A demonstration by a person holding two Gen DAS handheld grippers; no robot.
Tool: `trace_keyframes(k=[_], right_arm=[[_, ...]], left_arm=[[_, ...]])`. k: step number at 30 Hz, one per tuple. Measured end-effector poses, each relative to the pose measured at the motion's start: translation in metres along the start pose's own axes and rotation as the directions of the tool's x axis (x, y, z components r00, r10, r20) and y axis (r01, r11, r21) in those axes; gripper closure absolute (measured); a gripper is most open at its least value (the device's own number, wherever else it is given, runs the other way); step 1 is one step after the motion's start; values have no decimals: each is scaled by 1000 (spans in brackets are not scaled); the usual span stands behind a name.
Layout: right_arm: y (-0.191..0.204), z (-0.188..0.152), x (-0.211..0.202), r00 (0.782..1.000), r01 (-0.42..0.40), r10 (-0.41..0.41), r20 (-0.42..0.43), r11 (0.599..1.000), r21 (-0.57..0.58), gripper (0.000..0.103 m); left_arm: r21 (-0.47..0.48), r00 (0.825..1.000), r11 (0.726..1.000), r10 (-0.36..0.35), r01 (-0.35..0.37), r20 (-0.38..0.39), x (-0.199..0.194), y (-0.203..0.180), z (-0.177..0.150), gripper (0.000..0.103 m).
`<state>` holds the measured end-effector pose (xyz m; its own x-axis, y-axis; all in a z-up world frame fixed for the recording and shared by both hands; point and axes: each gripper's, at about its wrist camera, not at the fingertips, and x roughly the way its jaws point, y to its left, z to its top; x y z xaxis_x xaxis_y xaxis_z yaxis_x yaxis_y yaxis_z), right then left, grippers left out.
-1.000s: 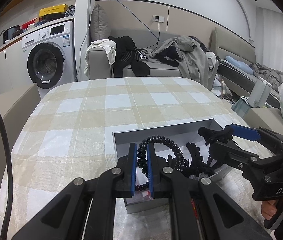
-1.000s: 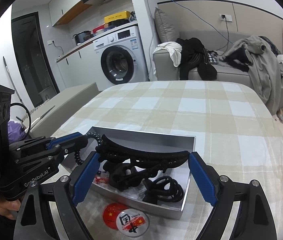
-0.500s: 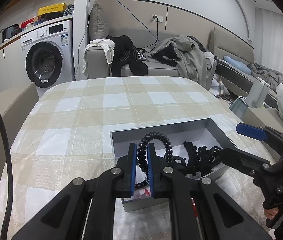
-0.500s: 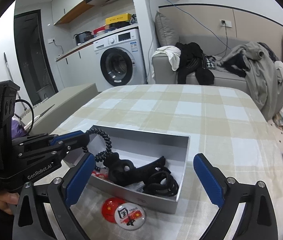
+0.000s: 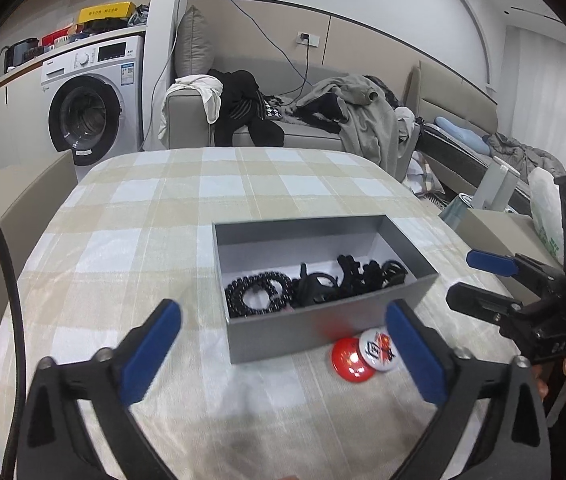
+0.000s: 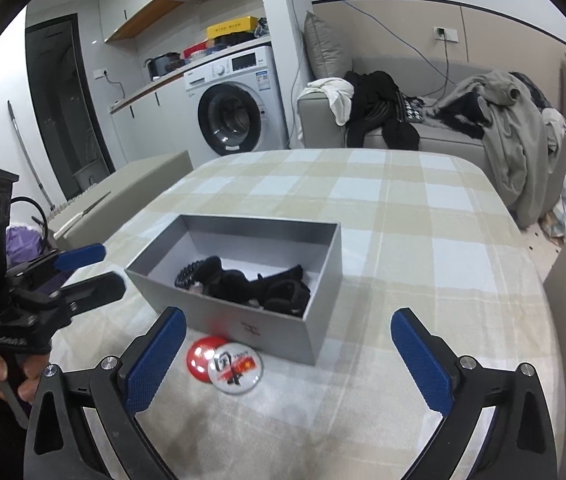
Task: Organize jewelry
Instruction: 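Open both tools and withdraw them from the box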
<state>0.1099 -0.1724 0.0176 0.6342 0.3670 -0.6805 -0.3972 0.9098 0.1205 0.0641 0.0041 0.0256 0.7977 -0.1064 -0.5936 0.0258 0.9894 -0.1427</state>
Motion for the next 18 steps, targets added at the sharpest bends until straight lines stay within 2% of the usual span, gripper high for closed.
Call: trace_keyframes(k=[6, 18], right_arm=[[1, -10, 3, 998, 7, -9, -57, 1000, -28, 0], [12, -26, 29, 984, -3, -11, -175, 997, -79, 0]], left_arm=[[102, 999, 994, 39, -37, -20, -2, -17, -15, 1], [99, 995, 994, 58, -50, -86, 13, -9, -30, 1]])
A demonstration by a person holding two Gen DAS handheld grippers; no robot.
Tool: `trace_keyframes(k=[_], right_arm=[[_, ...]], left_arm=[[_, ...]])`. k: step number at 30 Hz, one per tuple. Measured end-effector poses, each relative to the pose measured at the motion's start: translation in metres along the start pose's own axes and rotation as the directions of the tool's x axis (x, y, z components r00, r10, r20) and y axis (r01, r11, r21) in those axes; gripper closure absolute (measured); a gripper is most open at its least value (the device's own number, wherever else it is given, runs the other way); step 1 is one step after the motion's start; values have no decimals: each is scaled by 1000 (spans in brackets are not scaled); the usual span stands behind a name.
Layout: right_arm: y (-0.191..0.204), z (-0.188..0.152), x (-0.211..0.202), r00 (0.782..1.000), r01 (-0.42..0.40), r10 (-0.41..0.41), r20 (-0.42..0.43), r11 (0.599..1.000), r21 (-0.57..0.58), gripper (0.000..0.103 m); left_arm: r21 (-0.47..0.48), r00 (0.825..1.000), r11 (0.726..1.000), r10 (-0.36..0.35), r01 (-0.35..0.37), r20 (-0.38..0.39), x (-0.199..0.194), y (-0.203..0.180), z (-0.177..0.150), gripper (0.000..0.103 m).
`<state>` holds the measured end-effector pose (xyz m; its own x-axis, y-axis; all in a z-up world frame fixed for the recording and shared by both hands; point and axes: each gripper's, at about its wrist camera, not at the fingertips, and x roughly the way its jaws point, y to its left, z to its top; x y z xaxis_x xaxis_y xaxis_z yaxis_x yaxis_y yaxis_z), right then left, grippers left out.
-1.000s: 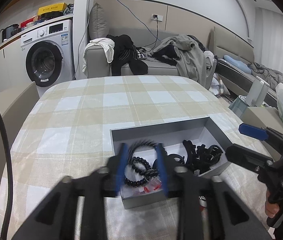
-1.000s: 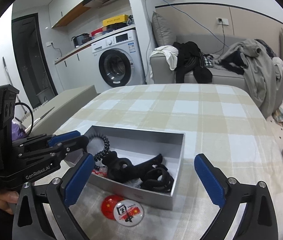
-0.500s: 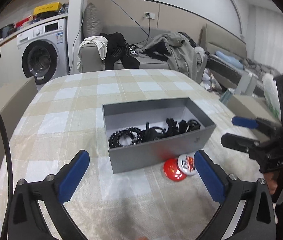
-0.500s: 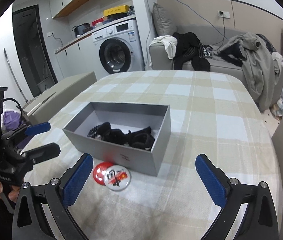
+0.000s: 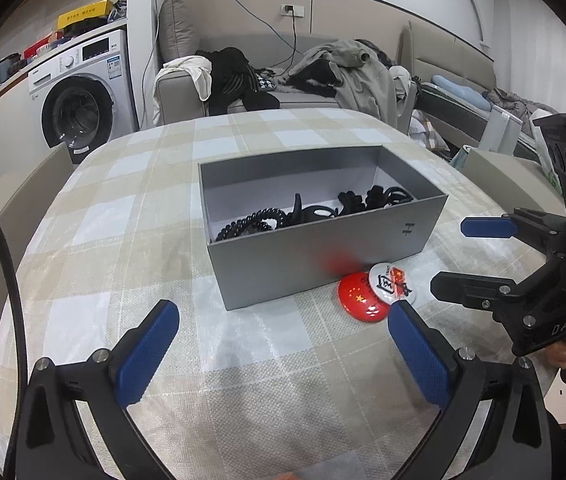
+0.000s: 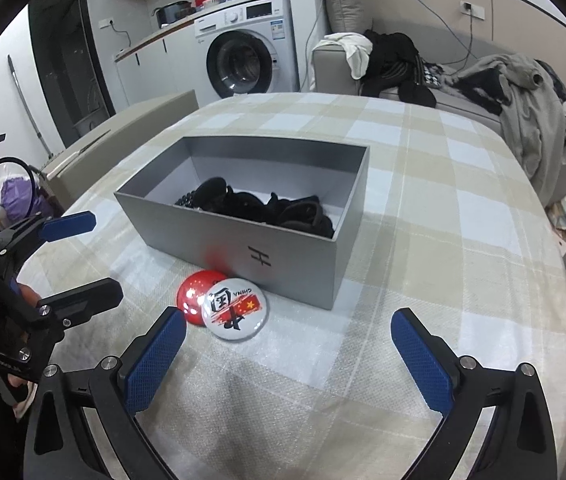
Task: Organize jewelry
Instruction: 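Open both tools and withdraw them from the box, then grasp the white badge with the right tool while the left tool approaches the red badge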
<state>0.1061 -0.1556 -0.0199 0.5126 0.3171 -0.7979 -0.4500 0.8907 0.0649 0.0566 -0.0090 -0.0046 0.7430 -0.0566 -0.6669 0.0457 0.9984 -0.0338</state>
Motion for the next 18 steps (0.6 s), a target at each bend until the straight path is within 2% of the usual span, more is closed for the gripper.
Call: trace_keyframes(k=[6, 9, 18], right_arm=[[8, -4, 7, 1000, -15, 14, -23, 1000, -23, 2], [13, -6, 11, 999, -19, 17, -38, 999, -45, 16], [24, -10, 16, 995, -78, 73, -64, 994, -75, 34]], left_arm=[[-8, 1000, 1000, 2, -2, -23, 5, 2, -5, 1], [-21, 999, 1000, -5, 5, -36, 6, 5, -7, 1], [-37, 999, 999, -16, 15, -41, 6, 7, -8, 1]])
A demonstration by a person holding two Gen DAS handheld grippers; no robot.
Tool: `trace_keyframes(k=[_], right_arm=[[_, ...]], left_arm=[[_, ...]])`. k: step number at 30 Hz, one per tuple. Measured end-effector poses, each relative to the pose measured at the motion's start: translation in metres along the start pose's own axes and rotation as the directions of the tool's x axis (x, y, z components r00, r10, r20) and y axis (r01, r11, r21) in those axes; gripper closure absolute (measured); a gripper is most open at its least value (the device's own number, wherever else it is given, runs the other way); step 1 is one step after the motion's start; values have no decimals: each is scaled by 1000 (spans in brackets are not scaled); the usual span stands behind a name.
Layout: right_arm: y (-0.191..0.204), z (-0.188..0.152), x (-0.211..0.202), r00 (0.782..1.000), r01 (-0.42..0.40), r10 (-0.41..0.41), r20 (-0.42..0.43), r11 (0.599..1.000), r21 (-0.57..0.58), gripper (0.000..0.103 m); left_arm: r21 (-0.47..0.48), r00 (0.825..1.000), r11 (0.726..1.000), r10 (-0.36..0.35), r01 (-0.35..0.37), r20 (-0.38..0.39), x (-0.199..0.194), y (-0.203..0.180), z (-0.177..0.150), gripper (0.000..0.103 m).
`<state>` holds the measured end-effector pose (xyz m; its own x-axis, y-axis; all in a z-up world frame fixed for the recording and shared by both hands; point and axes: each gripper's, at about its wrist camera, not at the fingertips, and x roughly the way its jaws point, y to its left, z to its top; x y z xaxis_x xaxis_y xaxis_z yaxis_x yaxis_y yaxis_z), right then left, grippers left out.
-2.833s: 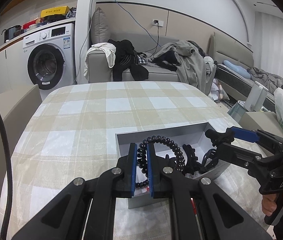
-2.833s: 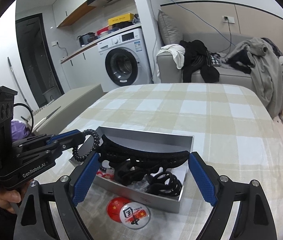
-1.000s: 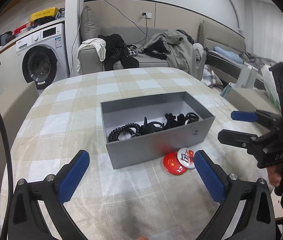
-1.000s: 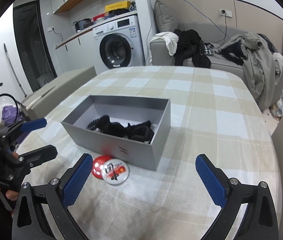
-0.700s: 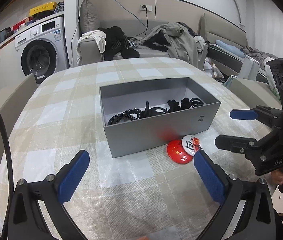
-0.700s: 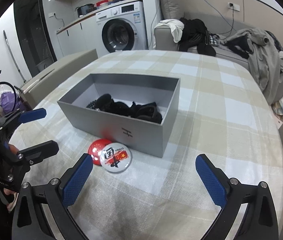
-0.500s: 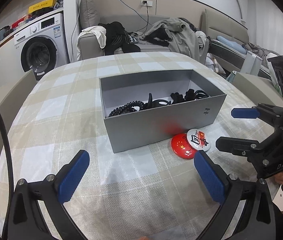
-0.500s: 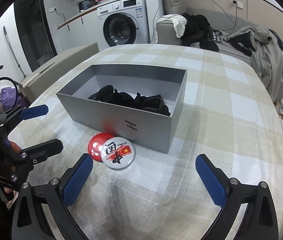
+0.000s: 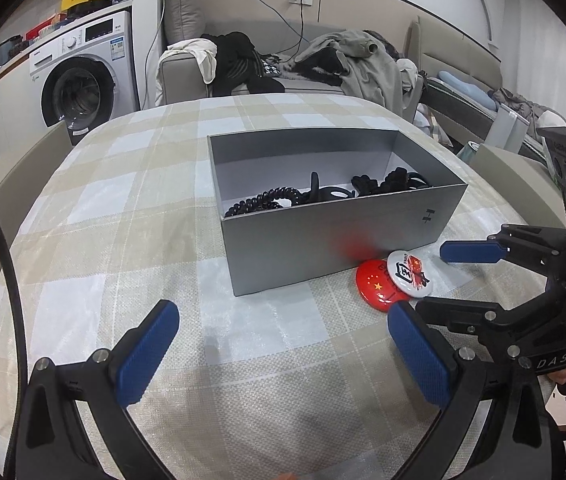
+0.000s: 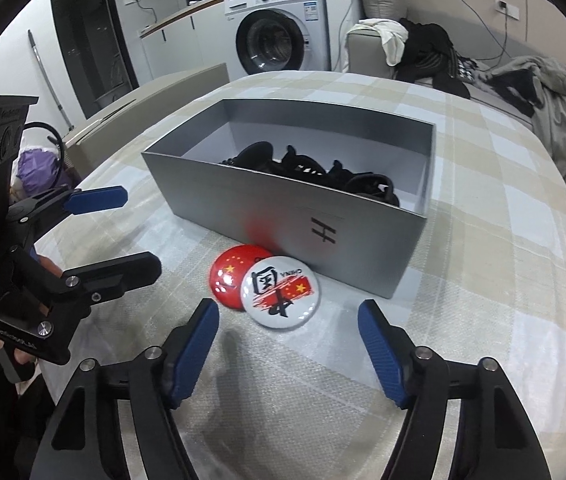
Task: Organize jewelry
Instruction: 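Grasp the white badge with the right tool while the left tool approaches the red badge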
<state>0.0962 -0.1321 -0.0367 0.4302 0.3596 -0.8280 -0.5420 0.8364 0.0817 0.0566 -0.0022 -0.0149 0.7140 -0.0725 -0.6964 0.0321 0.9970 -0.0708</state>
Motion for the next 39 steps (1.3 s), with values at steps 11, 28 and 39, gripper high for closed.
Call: trace_keyframes(k=[11, 28, 39], right_arm=[[8, 7, 8, 1000, 24, -25, -11, 999, -40, 46], [16, 6, 10, 999, 42, -43, -7, 996, -83, 62], [17, 6, 2, 1000, 13, -12, 10, 996, -91, 62]], left_arm=[[6, 1000, 1000, -2, 2, -4, 1, -1, 0, 1], [1, 1000, 1000, -4, 4, -6, 1, -1, 0, 1], [0, 1000, 1000, -3, 3, -6, 1, -1, 0, 1]])
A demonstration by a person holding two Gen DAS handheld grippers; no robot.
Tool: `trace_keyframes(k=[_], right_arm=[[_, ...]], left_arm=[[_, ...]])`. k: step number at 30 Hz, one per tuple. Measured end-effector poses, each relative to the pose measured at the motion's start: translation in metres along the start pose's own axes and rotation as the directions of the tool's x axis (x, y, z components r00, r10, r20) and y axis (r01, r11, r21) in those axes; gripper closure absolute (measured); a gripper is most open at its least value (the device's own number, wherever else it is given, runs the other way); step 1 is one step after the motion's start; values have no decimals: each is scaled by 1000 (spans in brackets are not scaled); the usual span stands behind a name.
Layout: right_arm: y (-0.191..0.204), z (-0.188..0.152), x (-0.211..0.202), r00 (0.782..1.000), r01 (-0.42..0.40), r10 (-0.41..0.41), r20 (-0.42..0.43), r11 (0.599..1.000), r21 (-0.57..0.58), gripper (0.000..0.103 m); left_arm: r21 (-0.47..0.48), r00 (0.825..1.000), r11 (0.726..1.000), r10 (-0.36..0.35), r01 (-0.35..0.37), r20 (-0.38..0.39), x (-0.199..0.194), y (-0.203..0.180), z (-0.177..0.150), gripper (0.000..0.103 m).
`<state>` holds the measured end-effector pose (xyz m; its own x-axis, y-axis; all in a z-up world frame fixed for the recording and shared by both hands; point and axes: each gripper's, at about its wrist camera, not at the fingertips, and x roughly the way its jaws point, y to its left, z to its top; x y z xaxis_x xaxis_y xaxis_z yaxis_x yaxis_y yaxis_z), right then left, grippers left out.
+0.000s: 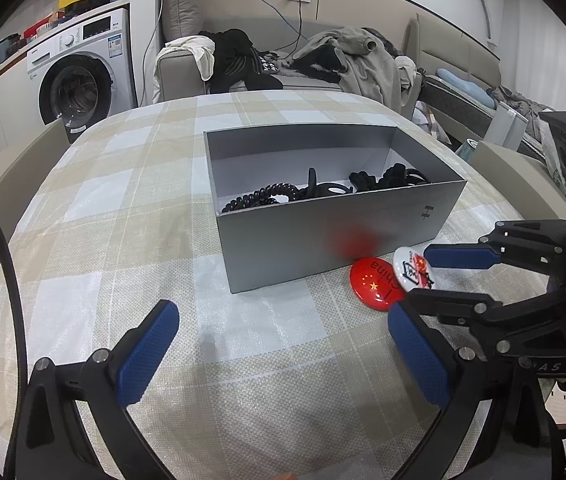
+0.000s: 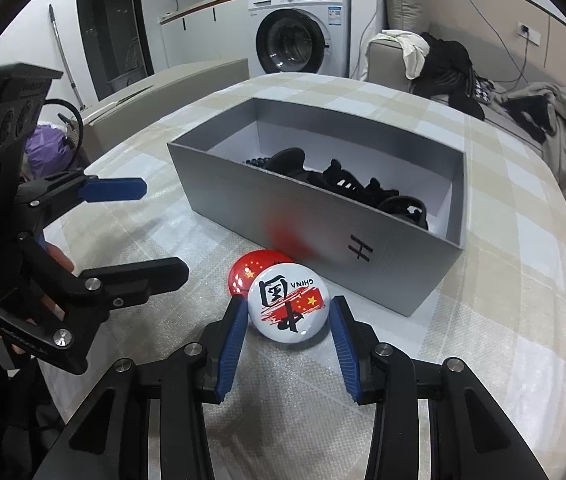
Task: Organize jewelry
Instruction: 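Grasp the white badge with the right tool while the left tool approaches the red badge, then lift the white badge with the right tool while the left tool grasps the red badge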
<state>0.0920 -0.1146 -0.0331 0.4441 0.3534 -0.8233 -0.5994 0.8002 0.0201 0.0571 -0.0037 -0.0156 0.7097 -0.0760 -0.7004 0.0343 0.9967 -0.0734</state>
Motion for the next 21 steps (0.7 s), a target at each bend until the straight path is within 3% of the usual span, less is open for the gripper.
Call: trace_keyframes(k=[8, 13, 19, 21], right_arm=[[-14, 8, -33, 996, -26, 22, 89, 999, 41, 62], [-27, 13, -44, 992, -20, 10, 124, 997, 73, 62], [-37, 14, -47, 991, -17, 3, 136, 995, 99, 62], [-38, 14, -48, 991, -15, 1, 137, 994, 105, 62]], left_arm=[[49, 1000, 999, 10, -10, 2, 0, -12, -2, 1], [104, 999, 994, -26, 29, -30, 6, -28, 0, 2], [188, 996, 981, -36, 51, -82, 16, -46, 2, 20], [211, 994, 976, -34, 55, -103, 21, -49, 2, 31]])
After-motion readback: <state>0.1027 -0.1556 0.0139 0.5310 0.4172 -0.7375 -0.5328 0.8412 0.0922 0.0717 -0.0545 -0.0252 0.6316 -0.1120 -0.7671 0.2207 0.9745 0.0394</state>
